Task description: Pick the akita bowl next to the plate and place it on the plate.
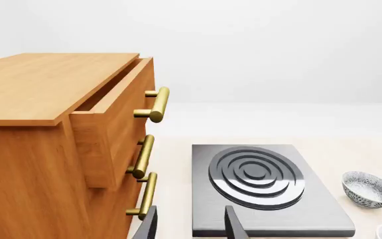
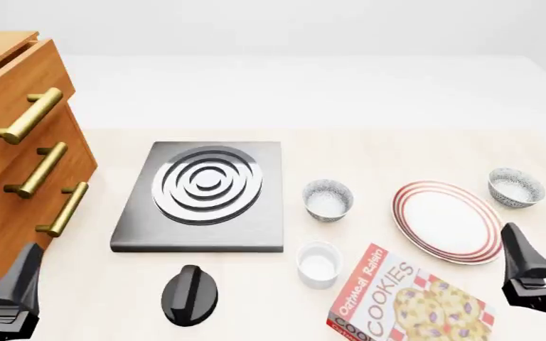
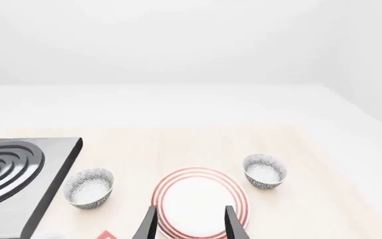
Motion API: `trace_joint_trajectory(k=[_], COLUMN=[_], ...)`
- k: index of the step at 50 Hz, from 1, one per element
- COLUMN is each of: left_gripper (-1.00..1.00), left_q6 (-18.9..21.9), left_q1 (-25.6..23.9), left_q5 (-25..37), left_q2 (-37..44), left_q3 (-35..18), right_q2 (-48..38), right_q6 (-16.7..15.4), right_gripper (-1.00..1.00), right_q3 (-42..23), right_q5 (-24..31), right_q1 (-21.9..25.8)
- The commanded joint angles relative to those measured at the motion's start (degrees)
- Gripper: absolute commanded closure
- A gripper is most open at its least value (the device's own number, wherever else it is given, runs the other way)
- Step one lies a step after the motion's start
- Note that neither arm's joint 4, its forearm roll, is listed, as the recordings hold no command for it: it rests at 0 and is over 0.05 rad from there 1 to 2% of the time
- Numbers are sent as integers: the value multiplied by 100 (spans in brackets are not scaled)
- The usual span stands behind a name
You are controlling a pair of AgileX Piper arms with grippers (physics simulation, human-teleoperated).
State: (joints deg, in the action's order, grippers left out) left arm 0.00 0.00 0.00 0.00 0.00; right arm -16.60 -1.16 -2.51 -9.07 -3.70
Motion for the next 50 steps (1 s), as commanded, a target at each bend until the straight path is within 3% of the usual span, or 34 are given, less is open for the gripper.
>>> trace_joint_trajectory(k=[1, 19, 21, 23, 28, 33, 37, 50], left_gripper=[-100, -100, -100, -100, -100, -100, -100, -100], left_q6=[0, 0, 0, 0, 0, 0, 0, 0], left_q1=[0, 0, 0, 0, 0, 0, 0, 0], left_q5=[0, 0, 0, 0, 0, 0, 0, 0], left_q2=[0, 0, 0, 0, 0, 0, 0, 0], left_q3=[0, 0, 0, 0, 0, 0, 0, 0], right_q2=[-1383, -3178, -3454, -3627, -4031, -4563, -5046, -5680], right_q6=[21, -387, -216, -385, -327, 110, 199, -121], right_gripper=[-100, -100, -100, -100, -100, -100, -100, -100], right_q3=[-443, -1389, -1505, -1599, -1816, -2127, -2307, -3219], right_q5=[-728, -1426, -1492, -1618, -1723, -1763, -1913, -1722], right_q1=[-241, -795, -926, -965, -1077, -1247, -1320, -1608])
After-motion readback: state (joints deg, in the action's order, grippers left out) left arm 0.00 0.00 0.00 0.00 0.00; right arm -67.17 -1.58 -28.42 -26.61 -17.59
